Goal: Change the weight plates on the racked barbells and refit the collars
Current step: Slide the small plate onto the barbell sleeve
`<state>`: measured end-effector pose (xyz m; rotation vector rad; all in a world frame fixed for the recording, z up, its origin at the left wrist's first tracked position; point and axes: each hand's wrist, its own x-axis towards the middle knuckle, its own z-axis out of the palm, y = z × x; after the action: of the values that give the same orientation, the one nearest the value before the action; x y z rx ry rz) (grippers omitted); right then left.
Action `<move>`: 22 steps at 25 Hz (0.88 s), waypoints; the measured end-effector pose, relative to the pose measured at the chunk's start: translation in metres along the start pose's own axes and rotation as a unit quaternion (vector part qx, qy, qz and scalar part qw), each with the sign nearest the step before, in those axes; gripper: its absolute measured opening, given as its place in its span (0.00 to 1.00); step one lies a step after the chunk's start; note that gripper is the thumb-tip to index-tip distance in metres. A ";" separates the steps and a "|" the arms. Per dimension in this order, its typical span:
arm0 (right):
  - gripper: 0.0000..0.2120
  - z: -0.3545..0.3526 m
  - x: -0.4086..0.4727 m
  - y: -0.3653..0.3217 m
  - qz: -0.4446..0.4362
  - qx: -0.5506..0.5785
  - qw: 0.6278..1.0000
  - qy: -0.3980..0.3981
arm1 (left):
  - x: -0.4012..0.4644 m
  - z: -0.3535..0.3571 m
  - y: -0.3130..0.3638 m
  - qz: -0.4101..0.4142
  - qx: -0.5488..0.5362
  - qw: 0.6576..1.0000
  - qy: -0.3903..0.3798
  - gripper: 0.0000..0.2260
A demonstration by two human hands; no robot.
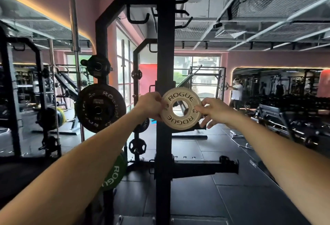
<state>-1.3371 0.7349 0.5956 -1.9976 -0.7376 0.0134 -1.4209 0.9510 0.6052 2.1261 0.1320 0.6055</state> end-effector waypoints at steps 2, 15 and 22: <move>0.18 -0.006 0.004 0.013 0.007 0.002 1.000 0.004 | 0.007 0.011 0.000 -0.001 0.005 1.000 -0.005 0.04; 0.10 -0.014 0.118 0.100 0.039 -0.003 0.999 0.018 | 0.128 0.082 -0.060 -0.005 -0.014 1.000 0.004 0.05; 0.12 -0.021 0.160 0.122 0.032 -0.015 0.999 0.005 | 0.185 0.105 -0.095 0.029 0.022 0.999 0.007 0.05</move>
<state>-1.1401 0.7564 0.5550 -2.0484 -0.6709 0.0292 -1.1977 0.9873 0.5488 2.1755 0.0930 0.6584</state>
